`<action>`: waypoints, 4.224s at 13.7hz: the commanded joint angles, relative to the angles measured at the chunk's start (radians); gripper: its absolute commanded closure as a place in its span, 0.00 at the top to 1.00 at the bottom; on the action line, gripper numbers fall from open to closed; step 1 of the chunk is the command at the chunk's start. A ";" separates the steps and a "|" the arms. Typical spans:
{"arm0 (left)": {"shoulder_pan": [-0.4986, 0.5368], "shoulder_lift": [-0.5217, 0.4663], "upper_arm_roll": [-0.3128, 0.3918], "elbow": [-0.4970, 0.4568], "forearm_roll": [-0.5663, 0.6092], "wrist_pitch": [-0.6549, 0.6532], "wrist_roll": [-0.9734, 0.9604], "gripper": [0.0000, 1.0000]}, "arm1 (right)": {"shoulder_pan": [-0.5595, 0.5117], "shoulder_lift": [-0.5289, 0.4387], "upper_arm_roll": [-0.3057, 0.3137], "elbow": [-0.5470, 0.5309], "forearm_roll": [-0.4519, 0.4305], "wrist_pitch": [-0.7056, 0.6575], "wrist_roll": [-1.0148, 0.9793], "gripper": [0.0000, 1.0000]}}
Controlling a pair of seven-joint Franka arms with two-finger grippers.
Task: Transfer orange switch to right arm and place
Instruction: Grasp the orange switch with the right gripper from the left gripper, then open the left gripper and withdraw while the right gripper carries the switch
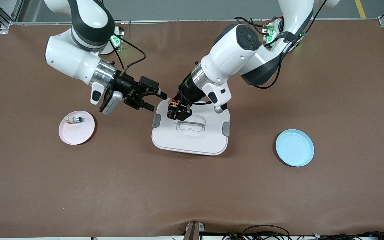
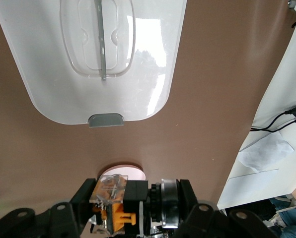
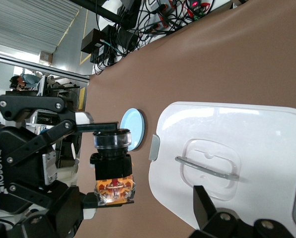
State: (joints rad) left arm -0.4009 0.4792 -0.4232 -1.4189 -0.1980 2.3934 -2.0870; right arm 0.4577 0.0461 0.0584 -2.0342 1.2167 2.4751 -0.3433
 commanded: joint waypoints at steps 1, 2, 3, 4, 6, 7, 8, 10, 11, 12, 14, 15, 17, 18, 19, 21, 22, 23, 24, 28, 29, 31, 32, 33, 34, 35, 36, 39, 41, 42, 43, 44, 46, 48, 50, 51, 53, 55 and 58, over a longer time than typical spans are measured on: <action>-0.009 -0.010 0.009 0.000 -0.001 0.009 -0.005 0.24 | 0.033 0.003 -0.009 -0.003 0.084 0.025 -0.033 1.00; -0.010 -0.010 0.009 0.000 -0.001 0.007 -0.007 0.24 | 0.042 0.008 -0.009 0.005 0.090 0.027 -0.033 1.00; -0.010 -0.010 0.008 0.001 -0.001 0.009 -0.005 0.24 | 0.047 0.015 -0.009 0.014 0.089 0.025 -0.031 1.00; -0.010 -0.011 0.007 0.000 -0.001 0.009 -0.005 0.24 | 0.048 0.024 -0.009 0.025 0.089 0.025 -0.029 1.00; -0.010 -0.010 0.009 0.000 -0.001 0.009 -0.007 0.24 | 0.062 0.034 -0.011 0.040 0.090 0.027 -0.022 1.00; -0.010 -0.010 0.008 0.000 -0.001 0.009 -0.007 0.24 | 0.062 0.041 -0.011 0.045 0.087 0.027 -0.022 1.00; -0.009 -0.010 0.009 0.000 -0.001 0.007 -0.005 0.24 | 0.062 0.047 -0.011 0.049 0.083 0.028 -0.022 1.00; -0.009 -0.011 0.009 0.000 -0.001 0.007 -0.005 0.24 | 0.064 0.052 -0.011 0.057 0.078 0.028 -0.022 1.00; -0.009 -0.011 0.009 0.000 -0.001 0.007 -0.005 0.24 | 0.064 0.058 -0.011 0.060 0.070 0.028 -0.022 1.00; -0.009 -0.011 0.008 0.000 -0.001 0.007 -0.005 0.24 | 0.064 0.061 -0.011 0.066 0.055 0.028 -0.022 1.00; -0.009 -0.011 0.007 0.000 -0.001 0.007 -0.005 0.24 | 0.062 0.070 -0.012 0.078 0.041 0.027 -0.022 1.00; -0.009 -0.011 0.007 0.000 -0.001 0.007 -0.005 0.25 | 0.061 0.075 -0.012 0.083 0.024 0.024 -0.020 1.00; -0.009 -0.011 0.007 -0.002 -0.001 0.009 -0.004 0.25 | 0.055 0.086 -0.012 0.101 0.021 0.019 -0.010 1.00; -0.009 -0.011 0.007 -0.002 -0.001 0.007 -0.004 0.25 | 0.055 0.093 -0.012 0.109 0.021 0.019 -0.003 1.00; -0.009 -0.011 0.007 -0.002 -0.001 0.007 -0.004 0.25 | 0.055 0.098 -0.012 0.112 0.015 0.019 -0.003 1.00; -0.010 -0.011 0.009 -0.002 -0.001 0.009 -0.004 0.25 | 0.053 0.107 -0.012 0.120 0.000 0.019 -0.003 0.99; -0.010 -0.011 0.009 -0.002 -0.001 0.007 -0.004 0.25 | 0.055 0.107 -0.012 0.120 0.000 0.019 -0.003 0.89; -0.010 -0.011 0.009 0.000 -0.001 0.009 -0.004 0.25 | 0.056 0.106 -0.012 0.120 -0.006 0.019 -0.003 0.77; -0.010 -0.011 0.009 0.000 -0.001 0.007 -0.004 0.25 | 0.058 0.106 -0.012 0.120 -0.009 0.021 -0.002 0.65; -0.010 -0.011 0.009 0.000 -0.001 0.009 -0.002 0.25 | 0.058 0.106 -0.012 0.120 -0.022 0.018 -0.002 0.06; -0.010 -0.011 0.009 0.000 -0.001 0.007 -0.002 0.25 | 0.058 0.106 -0.012 0.120 -0.022 0.015 0.000 0.00; -0.010 -0.011 0.009 0.000 0.000 0.009 -0.002 0.25 | 0.058 0.106 -0.012 0.120 -0.022 0.012 0.003 0.00; -0.010 -0.011 0.009 0.000 0.000 0.009 -0.001 0.30 | 0.058 0.106 -0.012 0.120 -0.022 0.012 0.015 0.00; -0.009 -0.011 0.009 0.000 -0.001 0.009 0.001 0.40 | 0.058 0.106 -0.012 0.120 -0.022 0.012 0.030 0.00; -0.009 -0.011 0.009 0.000 -0.001 0.007 0.001 0.61 | 0.058 0.104 -0.012 0.121 -0.022 0.010 0.036 0.00; -0.007 -0.011 0.009 0.000 -0.001 0.009 0.001 0.97 | 0.058 0.104 -0.012 0.121 -0.022 0.010 0.037 0.00; -0.006 -0.013 0.009 0.000 -0.001 0.009 -0.001 1.00 | 0.058 0.106 -0.012 0.121 -0.022 0.010 0.037 0.00; -0.001 -0.014 0.009 0.000 -0.001 0.009 -0.001 1.00 | 0.052 0.106 -0.012 0.120 -0.086 0.007 0.035 0.00; 0.005 -0.014 0.009 0.000 0.000 0.007 0.001 1.00 | 0.041 0.106 -0.020 0.121 -0.222 -0.039 0.033 0.00; 0.007 -0.014 0.009 0.000 0.005 0.007 0.001 1.00 | 0.012 0.104 -0.020 0.121 -0.303 -0.074 0.032 0.00; 0.008 -0.016 0.008 0.000 0.028 0.007 -0.001 1.00 | -0.014 0.104 -0.020 0.121 -0.394 -0.118 0.021 0.00; 0.010 -0.017 0.007 -0.002 0.040 0.007 -0.002 1.00 | -0.037 0.104 -0.020 0.126 -0.487 -0.158 0.014 0.00; 0.023 -0.017 0.011 -0.006 0.042 0.007 0.001 1.00 | -0.082 0.104 -0.020 0.129 -0.633 -0.229 -0.029 0.00; 0.039 -0.016 0.011 -0.011 0.043 0.004 0.001 1.00 | -0.140 0.103 -0.020 0.121 -0.721 -0.290 -0.173 0.00; 0.051 -0.014 0.012 -0.018 0.043 -0.005 0.001 1.00 | -0.209 0.101 -0.020 0.089 -0.784 -0.297 -0.346 0.00; 0.057 -0.014 0.012 -0.034 0.045 -0.005 0.001 1.00 | -0.241 0.101 -0.020 0.078 -0.789 -0.298 -0.434 0.00; 0.071 -0.014 0.011 -0.073 0.086 -0.005 0.002 1.00 | -0.304 0.103 -0.020 0.046 -0.821 -0.297 -0.587 0.00; 0.095 -0.014 0.011 -0.112 0.088 -0.005 0.005 1.00 | -0.355 0.104 -0.020 0.023 -0.934 -0.294 -0.683 0.00; 0.129 -0.037 0.012 -0.181 0.114 -0.003 0.045 1.00 | -0.396 0.109 -0.020 -0.004 -1.147 -0.285 -0.741 0.00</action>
State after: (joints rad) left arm -0.3025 0.4797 -0.4084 -1.5434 -0.1120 2.3907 -2.0653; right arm 0.0922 0.1637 0.0198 -2.0160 0.1728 2.1828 -1.0397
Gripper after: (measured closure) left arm 0.000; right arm 0.590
